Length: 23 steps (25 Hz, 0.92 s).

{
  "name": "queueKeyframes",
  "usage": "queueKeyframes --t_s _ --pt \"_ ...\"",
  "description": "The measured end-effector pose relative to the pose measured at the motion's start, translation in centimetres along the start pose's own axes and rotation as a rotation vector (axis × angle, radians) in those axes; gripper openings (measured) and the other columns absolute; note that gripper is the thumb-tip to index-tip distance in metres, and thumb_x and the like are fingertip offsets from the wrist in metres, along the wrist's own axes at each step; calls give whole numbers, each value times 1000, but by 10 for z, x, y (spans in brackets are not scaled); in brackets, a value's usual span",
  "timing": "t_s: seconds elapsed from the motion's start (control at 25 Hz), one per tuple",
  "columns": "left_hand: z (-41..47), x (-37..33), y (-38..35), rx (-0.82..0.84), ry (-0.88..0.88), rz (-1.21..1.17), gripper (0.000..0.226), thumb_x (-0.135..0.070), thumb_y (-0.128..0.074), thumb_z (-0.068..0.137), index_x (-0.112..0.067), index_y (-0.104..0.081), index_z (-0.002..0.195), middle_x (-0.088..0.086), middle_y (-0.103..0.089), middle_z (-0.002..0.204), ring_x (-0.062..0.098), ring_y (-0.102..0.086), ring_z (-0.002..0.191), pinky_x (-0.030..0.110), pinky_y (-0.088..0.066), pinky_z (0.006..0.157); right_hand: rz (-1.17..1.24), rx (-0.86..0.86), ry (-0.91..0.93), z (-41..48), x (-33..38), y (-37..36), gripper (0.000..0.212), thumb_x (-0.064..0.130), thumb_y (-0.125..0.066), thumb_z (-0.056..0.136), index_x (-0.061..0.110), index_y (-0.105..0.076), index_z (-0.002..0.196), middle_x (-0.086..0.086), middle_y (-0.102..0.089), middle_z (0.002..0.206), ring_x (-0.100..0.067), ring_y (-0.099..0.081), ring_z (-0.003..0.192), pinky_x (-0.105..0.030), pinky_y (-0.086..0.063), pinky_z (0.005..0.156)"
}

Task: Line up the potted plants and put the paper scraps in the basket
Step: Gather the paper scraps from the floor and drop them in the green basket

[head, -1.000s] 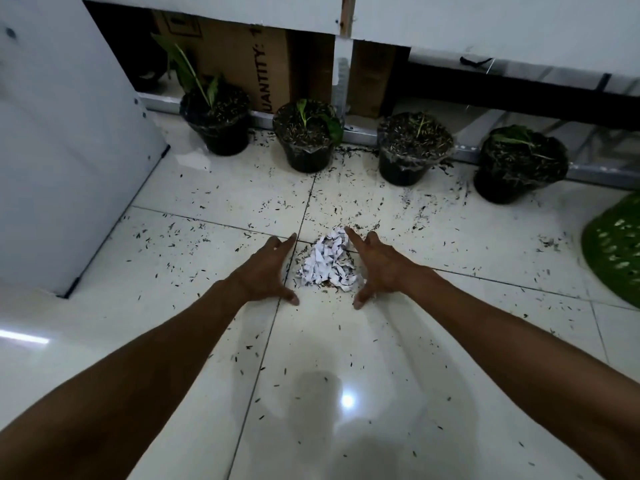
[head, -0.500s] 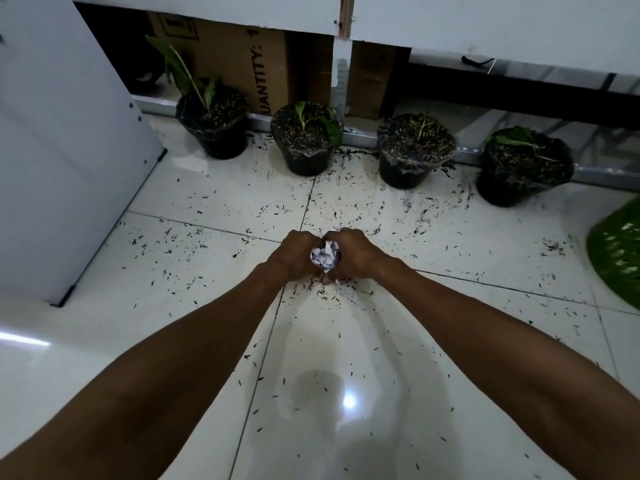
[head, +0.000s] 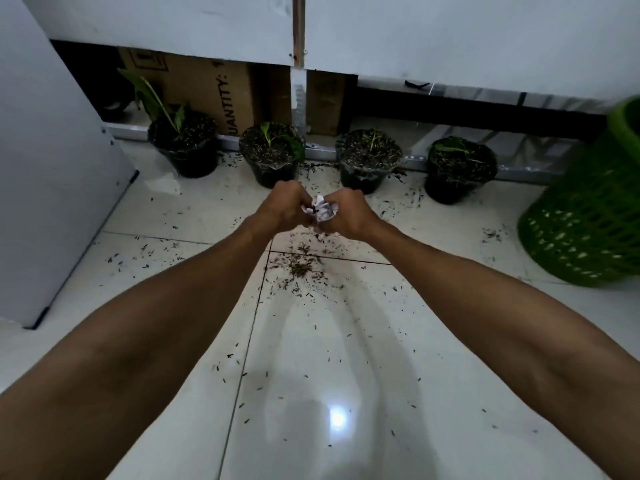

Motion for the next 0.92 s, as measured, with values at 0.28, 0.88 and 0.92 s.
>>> queueKeyframes --t_s 0.28,0.88,0.92 --pt "26 -111 37 32 -176 57 23 -16 -85 69 -8 -79 89 9 -75 80 20 -68 72 28 -45 61 -90 -169 -55 -39 -10 108 17 21 -84 71 6 -78 77 -10 -75 71 -20 -72 65 -37 -58 56" --pt "145 -517 5 -116 -682 67 22 -23 -74 73 -2 -76 79 25 -71 82 39 -67 81 36 -45 70 -342 -704 -470 -179 -179 438 13 16 -74 78 2 -76 77 -10 -61 65 -7 -54 73 -32 -42 59" --pt "155 -535 -2 -121 -689 50 22 -24 -72 76 -2 -74 79 24 -71 85 39 -67 85 34 -45 70 -342 -738 -490 -180 -195 450 13 15 -71 79 2 -75 77 -9 -57 65 -8 -54 75 -31 -41 58"
Point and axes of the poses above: each hand's wrist, its own z-axis towards the middle knuckle, its own y-axis out of the back of the hand, x = y × z, the point moved 5 cm from there along z, towards the middle knuckle
